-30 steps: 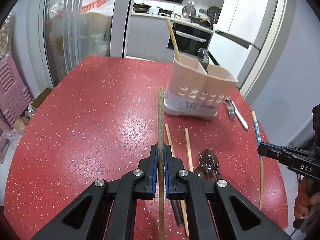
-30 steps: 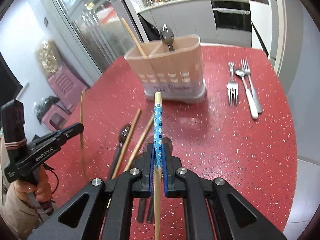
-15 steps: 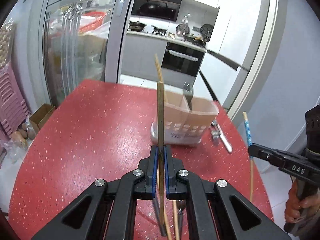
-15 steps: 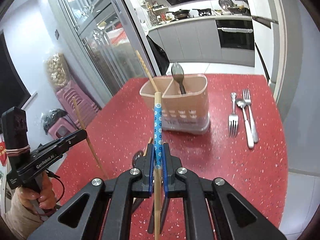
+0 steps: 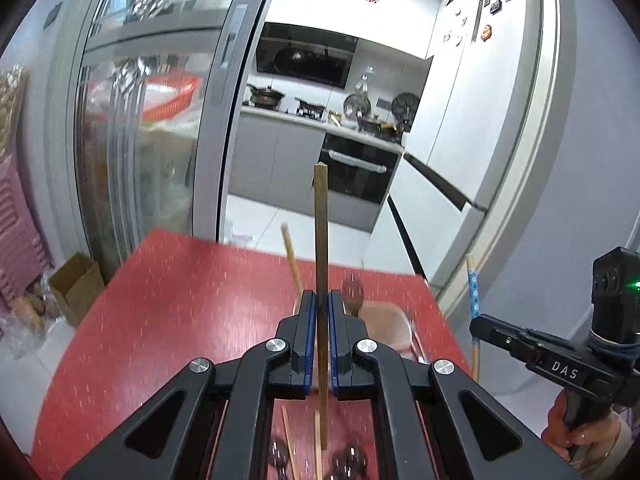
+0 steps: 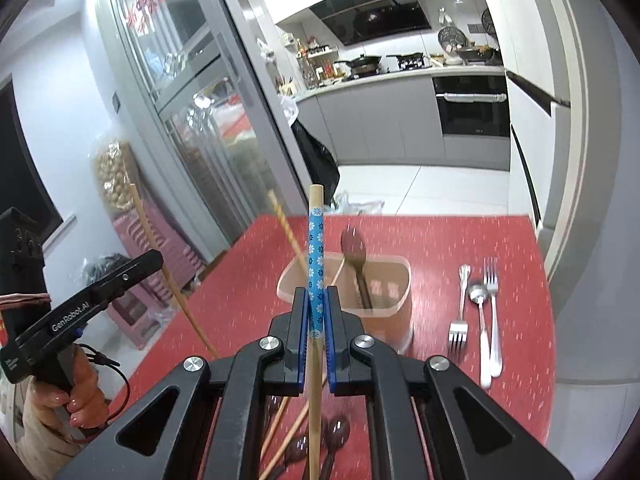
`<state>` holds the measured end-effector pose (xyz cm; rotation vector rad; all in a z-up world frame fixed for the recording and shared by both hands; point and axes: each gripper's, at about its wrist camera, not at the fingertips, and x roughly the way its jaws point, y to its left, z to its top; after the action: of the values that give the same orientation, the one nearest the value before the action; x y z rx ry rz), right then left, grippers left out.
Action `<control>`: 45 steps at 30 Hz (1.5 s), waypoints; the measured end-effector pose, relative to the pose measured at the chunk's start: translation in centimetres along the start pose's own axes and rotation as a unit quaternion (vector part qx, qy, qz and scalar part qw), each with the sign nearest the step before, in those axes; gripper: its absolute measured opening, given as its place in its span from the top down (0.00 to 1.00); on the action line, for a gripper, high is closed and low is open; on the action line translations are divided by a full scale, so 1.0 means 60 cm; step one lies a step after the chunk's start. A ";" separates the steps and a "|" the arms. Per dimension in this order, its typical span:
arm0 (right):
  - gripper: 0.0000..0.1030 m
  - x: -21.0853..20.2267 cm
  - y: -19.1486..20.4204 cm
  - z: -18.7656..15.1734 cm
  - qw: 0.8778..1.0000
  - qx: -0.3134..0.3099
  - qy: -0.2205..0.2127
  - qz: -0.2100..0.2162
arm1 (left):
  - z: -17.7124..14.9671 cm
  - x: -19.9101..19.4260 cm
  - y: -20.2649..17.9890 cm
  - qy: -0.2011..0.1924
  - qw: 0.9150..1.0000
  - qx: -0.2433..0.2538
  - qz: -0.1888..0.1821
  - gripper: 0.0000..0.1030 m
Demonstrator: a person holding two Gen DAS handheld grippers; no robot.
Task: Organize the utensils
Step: 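Lift both chopsticks and lower them into the beige holder, opening both tools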
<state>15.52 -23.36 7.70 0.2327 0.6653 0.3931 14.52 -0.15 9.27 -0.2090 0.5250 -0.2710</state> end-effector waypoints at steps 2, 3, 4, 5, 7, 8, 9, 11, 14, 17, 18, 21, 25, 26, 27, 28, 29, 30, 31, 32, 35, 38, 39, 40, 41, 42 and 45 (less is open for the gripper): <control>0.92 0.011 -0.005 0.019 1.000 0.004 -0.003 -0.002 | 0.023 0.010 -0.004 -0.006 1.000 0.001 0.002 0.71; 0.92 0.020 -0.008 0.031 1.000 0.006 -0.003 -0.004 | 0.034 0.016 -0.006 -0.009 1.000 0.001 0.002 0.71; 0.92 0.026 -0.011 0.039 1.000 0.009 -0.004 -0.005 | 0.042 0.022 -0.008 -0.013 1.000 0.003 0.003 0.71; 0.92 0.035 -0.014 0.050 1.000 0.011 -0.006 -0.006 | 0.050 0.027 -0.011 -0.017 1.000 0.005 0.005 0.71; 0.92 0.045 -0.017 0.065 1.000 0.011 -0.011 -0.009 | 0.067 0.040 -0.017 -0.024 1.000 0.012 0.009 0.72; 0.92 0.051 -0.019 0.073 1.000 0.011 -0.014 -0.011 | 0.075 0.048 -0.021 -0.027 0.999 0.017 0.013 0.71; 0.92 0.056 -0.021 0.082 1.000 0.012 -0.018 -0.012 | 0.083 0.054 -0.024 -0.029 0.999 0.020 0.015 0.71; 0.92 0.069 -0.025 0.102 0.999 0.012 -0.027 -0.016 | 0.094 0.069 -0.025 -0.029 0.999 0.023 0.019 0.71; 0.92 0.085 -0.030 0.122 0.999 0.012 -0.037 -0.018 | 0.104 0.094 -0.023 -0.029 0.999 0.019 0.023 0.72; 0.92 0.109 -0.035 0.138 0.999 0.005 -0.045 -0.024 | 0.110 0.118 -0.020 -0.029 0.999 0.018 0.031 0.72; 0.92 0.114 -0.036 0.139 0.999 0.004 -0.047 -0.026 | 0.111 0.127 -0.018 -0.030 0.999 0.017 0.033 0.72; 0.92 0.138 -0.042 0.147 0.998 0.002 -0.057 -0.032 | 0.112 0.148 -0.014 -0.032 0.999 0.016 0.038 0.72; 0.92 0.169 -0.051 0.150 0.997 -0.006 -0.069 -0.043 | 0.110 0.175 -0.004 -0.035 0.999 0.008 0.035 0.71; 0.92 0.179 -0.054 0.149 0.996 -0.010 -0.072 -0.047 | 0.108 0.181 -0.003 -0.034 0.999 0.007 0.035 0.72; 0.92 0.186 -0.055 0.148 0.996 -0.012 -0.074 -0.049 | 0.106 0.188 -0.002 -0.033 0.999 0.007 0.036 0.71; 0.92 0.193 -0.056 0.146 0.996 -0.013 -0.076 -0.051 | 0.103 0.195 0.000 -0.032 0.999 0.007 0.038 0.72; 0.92 0.200 -0.059 0.145 0.995 -0.014 -0.078 -0.052 | 0.099 0.203 0.002 -0.031 0.999 0.005 0.037 0.72; 0.92 0.207 -0.062 0.144 0.995 -0.014 -0.082 -0.053 | 0.096 0.208 0.003 -0.030 0.999 0.003 0.035 0.72; 0.92 0.214 -0.067 0.142 0.995 -0.014 -0.087 -0.056 | 0.093 0.214 0.005 -0.028 0.999 0.001 0.034 0.72; 0.92 0.217 -0.069 0.141 0.994 -0.014 -0.090 -0.057 | 0.088 0.220 0.006 -0.027 0.999 0.001 0.034 0.72; 0.92 0.228 -0.077 0.140 0.994 -0.011 -0.095 -0.056 | 0.076 0.231 0.007 -0.023 0.999 0.002 0.035 0.72; 0.92 0.233 -0.085 0.141 0.994 0.000 -0.094 -0.046 | 0.061 0.237 0.006 -0.017 0.999 0.005 0.039 0.72; 0.92 0.233 -0.087 0.141 0.995 0.004 -0.094 -0.040 | 0.057 0.236 0.006 -0.017 0.999 0.009 0.042 0.72; 0.92 0.230 -0.088 0.142 0.995 0.007 -0.096 -0.032 | 0.053 0.236 0.005 -0.019 0.999 0.013 0.045 0.72; 0.92 0.227 -0.088 0.142 0.995 0.007 -0.100 -0.029 | 0.050 0.236 0.004 -0.019 0.999 0.015 0.046 0.72; 0.92 0.224 -0.086 0.143 0.994 0.005 -0.106 -0.027 | 0.047 0.236 0.005 -0.017 0.999 0.016 0.048 0.72; 0.92 0.224 -0.078 0.147 0.993 -0.007 -0.119 -0.028 | 0.042 0.239 0.003 -0.012 0.999 0.015 0.049 0.72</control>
<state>32.09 -22.59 5.48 0.2428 0.4342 0.3101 27.79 -4.07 4.72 -0.1561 0.5062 -0.1799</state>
